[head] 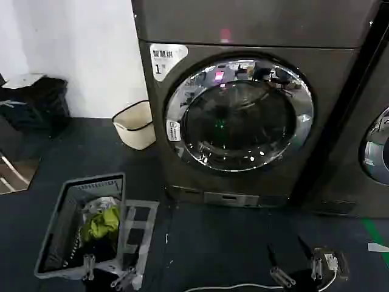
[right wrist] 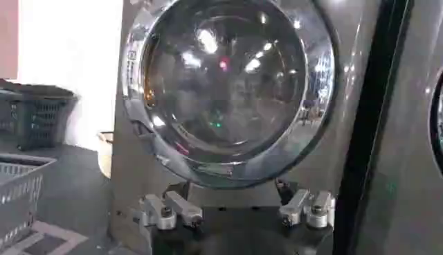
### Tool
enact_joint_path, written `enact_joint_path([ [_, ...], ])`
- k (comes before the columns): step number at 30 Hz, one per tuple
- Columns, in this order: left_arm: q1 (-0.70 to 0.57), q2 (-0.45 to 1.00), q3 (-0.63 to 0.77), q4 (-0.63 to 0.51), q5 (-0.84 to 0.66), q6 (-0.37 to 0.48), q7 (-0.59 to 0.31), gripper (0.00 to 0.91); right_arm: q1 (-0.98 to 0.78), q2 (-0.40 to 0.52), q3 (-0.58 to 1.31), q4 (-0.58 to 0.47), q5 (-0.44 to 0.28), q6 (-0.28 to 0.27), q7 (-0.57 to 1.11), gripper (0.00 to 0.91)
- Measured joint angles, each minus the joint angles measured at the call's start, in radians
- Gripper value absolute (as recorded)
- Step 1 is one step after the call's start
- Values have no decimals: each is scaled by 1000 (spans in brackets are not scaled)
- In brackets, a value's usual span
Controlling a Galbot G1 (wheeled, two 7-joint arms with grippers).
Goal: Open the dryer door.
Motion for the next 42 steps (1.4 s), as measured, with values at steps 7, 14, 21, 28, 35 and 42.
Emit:
enact_joint_path([
  [7, 1, -22, 19, -1, 1, 1, 3, 907, 202, -126, 29, -66, 166, -110, -107, 907],
  [14, 1, -48, 8, -15, 1, 2, -8, 907, 476, -269, -54, -183, 197, -196, -119, 907],
  [21, -5, -55, 16, -26, 0, 19, -30, 907, 779, -333, -233, -285, 223, -317, -203, 907],
  [28, -4, -53, 14, -34, -1, 24, -30, 907, 1071, -319, -429, -429, 274, -338, -314, 907],
  [35, -1, -50, 7, -31, -8, 22, -29, 907, 1301, -259, -598, -614, 288, -303, -376, 907],
  [42, -9, -61, 15, -34, -1, 8, -35, 907, 1441, -181, -698, -767, 330, -306, -431, 907],
])
